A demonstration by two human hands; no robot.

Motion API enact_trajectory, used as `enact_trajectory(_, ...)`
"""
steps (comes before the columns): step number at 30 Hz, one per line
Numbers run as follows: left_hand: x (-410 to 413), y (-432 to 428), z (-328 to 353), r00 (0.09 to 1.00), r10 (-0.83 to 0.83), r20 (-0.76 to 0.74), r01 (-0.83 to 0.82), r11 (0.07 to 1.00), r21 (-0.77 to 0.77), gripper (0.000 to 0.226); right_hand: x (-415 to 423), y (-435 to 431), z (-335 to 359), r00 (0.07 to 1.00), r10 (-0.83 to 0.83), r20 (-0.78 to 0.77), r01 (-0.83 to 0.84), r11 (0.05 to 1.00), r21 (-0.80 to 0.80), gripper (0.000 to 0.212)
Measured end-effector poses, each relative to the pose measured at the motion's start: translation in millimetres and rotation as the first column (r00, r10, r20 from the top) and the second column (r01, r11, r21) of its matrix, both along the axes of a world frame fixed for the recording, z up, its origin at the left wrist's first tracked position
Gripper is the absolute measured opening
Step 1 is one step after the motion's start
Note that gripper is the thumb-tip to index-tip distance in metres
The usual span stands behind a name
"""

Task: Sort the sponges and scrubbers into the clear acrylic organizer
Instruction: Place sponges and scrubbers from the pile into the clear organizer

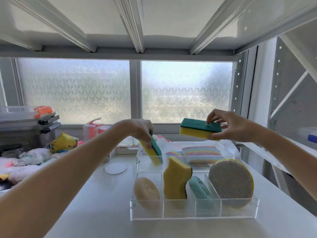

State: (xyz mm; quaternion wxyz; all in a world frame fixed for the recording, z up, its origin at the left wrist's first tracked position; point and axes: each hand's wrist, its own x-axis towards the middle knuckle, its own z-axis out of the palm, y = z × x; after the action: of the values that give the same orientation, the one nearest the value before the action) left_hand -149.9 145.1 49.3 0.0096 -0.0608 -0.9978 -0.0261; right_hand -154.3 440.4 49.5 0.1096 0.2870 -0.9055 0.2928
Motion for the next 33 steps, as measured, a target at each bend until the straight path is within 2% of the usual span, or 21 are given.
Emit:
enact_trajectory(3, -6, 7, -4, 0.999, -0.026, -0.021, 0.029, 0.988, 0.151, 0.045, 1, 1, -1, 1.0, 0.013, 0.0, -0.013, 1.0, -0.007, 0.041)
enact_trajectory(6, -4, 8, -8, 0.998, -0.047, -0.04, 0.055, 0.971, 0.233, 0.044, 3, 3, -2, 1.0, 0.02, -0.002, -0.02, 1.0, -0.021, 0.04)
enact_trajectory(10, 0, 3, -12, 0.993, -0.106, -0.054, 0.117, 0.954, 0.276, 0.047, 5, 6, -4, 0.999, 0.038, 0.006, -0.038, 0.998, -0.04, 0.041)
enact_trajectory(16, 0, 22, -20, 0.953, -0.242, -0.183, 0.284, 0.923, 0.258, 0.052, -2, 9, -13, 0.999, 0.023, 0.028, -0.021, 0.996, -0.082, 0.04)
enact_trajectory(22, -4, 17, -46, 0.965, -0.208, -0.156, 0.26, 0.797, 0.545, 0.053, -13, 15, -22, 0.998, -0.004, 0.06, 0.01, 0.995, -0.101, 0.041)
enact_trajectory(24, -2, 11, -54, 0.972, -0.17, -0.162, 0.23, 0.828, 0.512, 0.054, -15, 11, -24, 0.997, 0.003, 0.073, 0.006, 0.994, -0.112, 0.041)
enact_trajectory(27, 1, -3, -59, 0.986, -0.13, -0.103, 0.155, 0.943, 0.295, 0.052, -16, 1, -26, 0.996, 0.023, 0.089, -0.012, 0.992, -0.127, 0.041)
enact_trajectory(29, 3, -8, -59, 0.989, -0.132, -0.066, 0.142, 0.974, 0.179, 0.048, -17, -8, -27, 0.993, 0.055, 0.1, -0.041, 0.989, -0.139, 0.042)
enact_trajectory(33, 2, -8, -52, 0.99, -0.142, -0.003, 0.138, 0.953, 0.269, 0.044, -19, -38, -30, 0.985, 0.124, 0.117, -0.11, 0.987, -0.119, 0.042)
